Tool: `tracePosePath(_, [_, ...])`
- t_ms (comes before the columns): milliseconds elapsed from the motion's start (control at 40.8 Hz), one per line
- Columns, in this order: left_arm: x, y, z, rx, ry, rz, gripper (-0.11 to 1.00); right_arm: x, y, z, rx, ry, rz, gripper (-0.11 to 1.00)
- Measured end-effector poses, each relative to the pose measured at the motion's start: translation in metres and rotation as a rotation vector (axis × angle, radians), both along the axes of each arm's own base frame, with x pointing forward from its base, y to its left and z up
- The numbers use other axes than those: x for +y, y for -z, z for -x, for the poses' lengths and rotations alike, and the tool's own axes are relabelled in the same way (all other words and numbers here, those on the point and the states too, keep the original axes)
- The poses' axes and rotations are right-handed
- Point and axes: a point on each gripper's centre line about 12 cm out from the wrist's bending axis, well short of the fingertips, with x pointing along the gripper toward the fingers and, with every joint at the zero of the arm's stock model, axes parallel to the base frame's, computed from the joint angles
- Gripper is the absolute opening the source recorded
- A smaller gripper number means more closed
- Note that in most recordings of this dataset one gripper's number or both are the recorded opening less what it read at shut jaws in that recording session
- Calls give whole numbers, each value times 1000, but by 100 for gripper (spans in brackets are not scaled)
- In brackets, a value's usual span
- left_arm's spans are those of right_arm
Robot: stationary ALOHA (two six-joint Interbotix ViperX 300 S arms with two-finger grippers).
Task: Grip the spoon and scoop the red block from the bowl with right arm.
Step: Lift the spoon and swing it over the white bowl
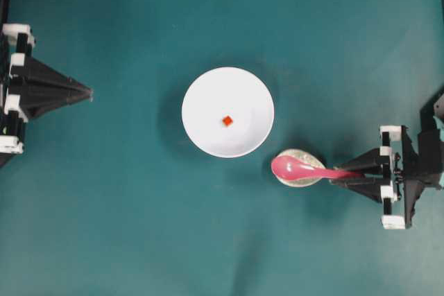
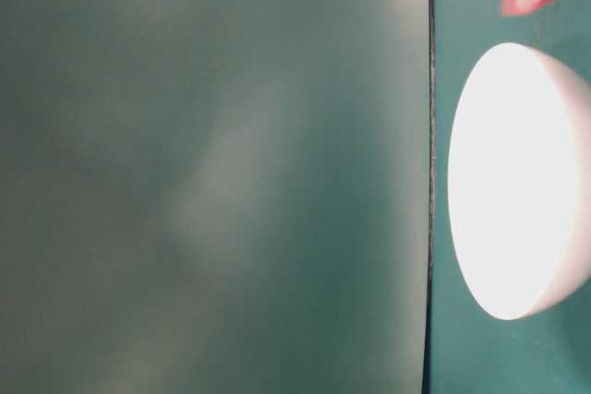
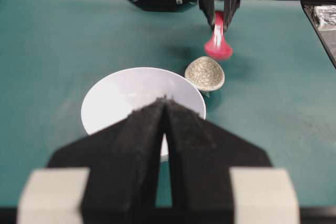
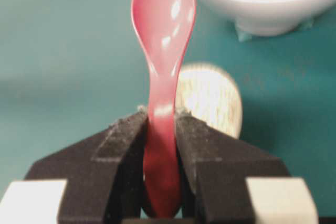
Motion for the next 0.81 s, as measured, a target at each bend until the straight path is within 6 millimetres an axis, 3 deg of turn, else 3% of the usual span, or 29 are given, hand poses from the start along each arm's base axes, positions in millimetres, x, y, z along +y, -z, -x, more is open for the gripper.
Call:
tracePosePath(245, [0, 1, 0, 2, 0, 2, 0, -20, -55, -32, 81, -2, -170, 21])
tracePosePath(441, [0, 1, 0, 0, 0, 2, 0, -71, -97, -59, 205, 23, -393, 21])
tracePosePath(637, [0, 2, -2, 12, 0, 2, 0, -114, -113, -79, 355, -3, -469, 21])
tracePosePath(808, [0, 4, -3, 18, 0, 2, 0, -123, -103, -100, 534, -79, -464, 21])
